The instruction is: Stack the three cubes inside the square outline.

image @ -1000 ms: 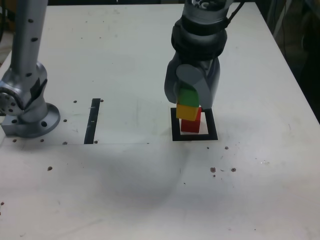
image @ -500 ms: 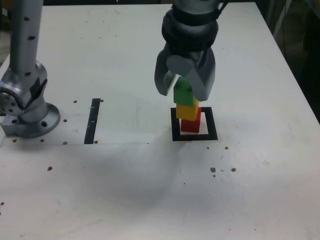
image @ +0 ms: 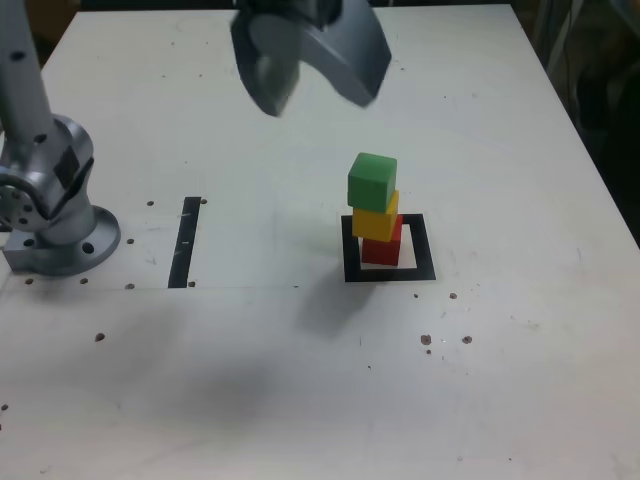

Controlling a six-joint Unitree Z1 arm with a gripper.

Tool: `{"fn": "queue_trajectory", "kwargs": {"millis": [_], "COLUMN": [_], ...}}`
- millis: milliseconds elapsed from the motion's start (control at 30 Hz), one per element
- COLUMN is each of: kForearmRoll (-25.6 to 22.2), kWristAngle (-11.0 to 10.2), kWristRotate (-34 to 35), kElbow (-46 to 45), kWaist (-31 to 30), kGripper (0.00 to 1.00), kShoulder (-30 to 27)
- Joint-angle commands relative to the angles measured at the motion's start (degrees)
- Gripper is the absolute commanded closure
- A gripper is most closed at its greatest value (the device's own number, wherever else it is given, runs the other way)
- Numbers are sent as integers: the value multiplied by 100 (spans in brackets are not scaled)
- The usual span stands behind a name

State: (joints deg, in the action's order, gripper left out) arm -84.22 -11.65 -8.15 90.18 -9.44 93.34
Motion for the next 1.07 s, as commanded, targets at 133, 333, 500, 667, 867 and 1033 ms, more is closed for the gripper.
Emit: {"fn": "queue_trajectory", "kwargs": {"millis": [133, 333, 500, 667, 867, 1033], "kForearmRoll": [64, 585, 1240, 1779, 1849, 1885], "kWristAngle": [491, 645, 766, 942, 1103, 1218], "kWristRotate": [-95, -51, 162, 435, 848, 1016], "kElbow": [-1235, -2209, -3098, -3978, -4401, -4462], "kWaist": [752, 1246, 1470, 1471, 892, 458], "kGripper": [1, 1, 1, 1, 1, 1], "kShoulder": [-709, -671, -578, -516, -704, -751]}}
